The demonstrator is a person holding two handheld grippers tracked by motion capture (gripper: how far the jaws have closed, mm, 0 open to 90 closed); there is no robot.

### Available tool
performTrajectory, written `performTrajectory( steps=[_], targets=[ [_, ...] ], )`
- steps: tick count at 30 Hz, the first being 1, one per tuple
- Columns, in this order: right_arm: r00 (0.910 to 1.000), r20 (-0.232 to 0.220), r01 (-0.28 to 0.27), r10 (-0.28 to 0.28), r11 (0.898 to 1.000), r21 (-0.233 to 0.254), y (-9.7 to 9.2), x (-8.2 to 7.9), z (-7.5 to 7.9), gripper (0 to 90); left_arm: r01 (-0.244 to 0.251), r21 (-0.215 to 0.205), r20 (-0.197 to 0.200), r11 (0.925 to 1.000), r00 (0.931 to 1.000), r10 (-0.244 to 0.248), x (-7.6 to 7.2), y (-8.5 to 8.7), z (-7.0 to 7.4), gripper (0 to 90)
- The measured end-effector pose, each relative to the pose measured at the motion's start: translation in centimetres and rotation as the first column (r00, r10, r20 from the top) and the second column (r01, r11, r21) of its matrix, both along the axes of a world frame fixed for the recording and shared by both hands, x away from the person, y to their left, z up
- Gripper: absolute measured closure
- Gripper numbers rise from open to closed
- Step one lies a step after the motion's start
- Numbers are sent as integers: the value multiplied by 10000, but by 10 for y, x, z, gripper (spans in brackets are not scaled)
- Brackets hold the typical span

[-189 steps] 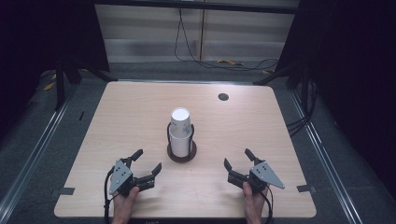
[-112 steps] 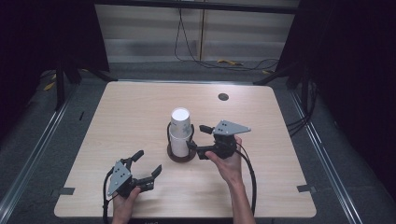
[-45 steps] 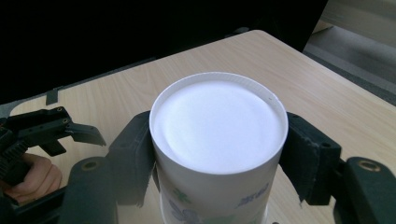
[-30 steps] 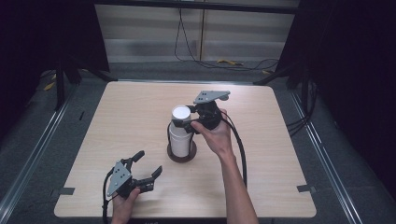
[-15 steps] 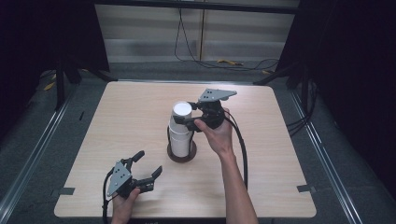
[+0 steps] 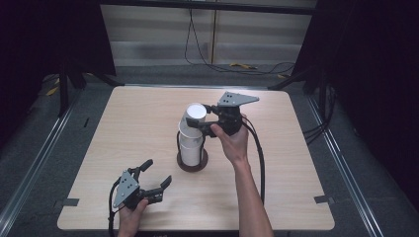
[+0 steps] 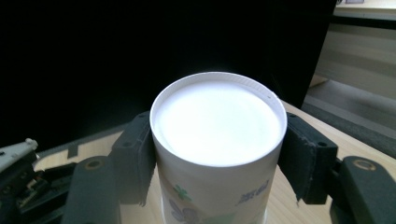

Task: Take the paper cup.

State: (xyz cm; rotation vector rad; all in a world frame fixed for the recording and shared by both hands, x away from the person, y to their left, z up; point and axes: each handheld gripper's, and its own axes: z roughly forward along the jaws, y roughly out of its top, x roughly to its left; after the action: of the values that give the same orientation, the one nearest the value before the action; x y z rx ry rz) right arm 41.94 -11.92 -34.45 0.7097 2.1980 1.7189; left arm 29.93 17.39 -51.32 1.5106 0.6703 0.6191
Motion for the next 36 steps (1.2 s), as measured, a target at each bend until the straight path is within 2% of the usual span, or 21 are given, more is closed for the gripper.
performTrajectory(
  steps=[13, 20, 29, 36],
  targets=[
    [9993, 312, 179, -211, 9950, 981, -13, -5, 0, 354, -49, 10, 8, 10000, 10000, 49, 0, 0, 0, 156],
    [9988, 445, 124, -203, 9852, 1707, -20, -9, -1, 357, -50, 7, 8, 10000, 10000, 50, 0, 0, 0, 155],
    [9975, 663, 83, -240, 9737, 2277, -30, -17, 1, 359, -16, -47, -26, 10000, 10000, 16, -1, -1, 0, 155],
    [9969, 728, 139, -314, 9732, 2294, -42, -24, 3, 359, 6, -62, -28, 10000, 10000, -6, -1, -1, 0, 155]
  ],
)
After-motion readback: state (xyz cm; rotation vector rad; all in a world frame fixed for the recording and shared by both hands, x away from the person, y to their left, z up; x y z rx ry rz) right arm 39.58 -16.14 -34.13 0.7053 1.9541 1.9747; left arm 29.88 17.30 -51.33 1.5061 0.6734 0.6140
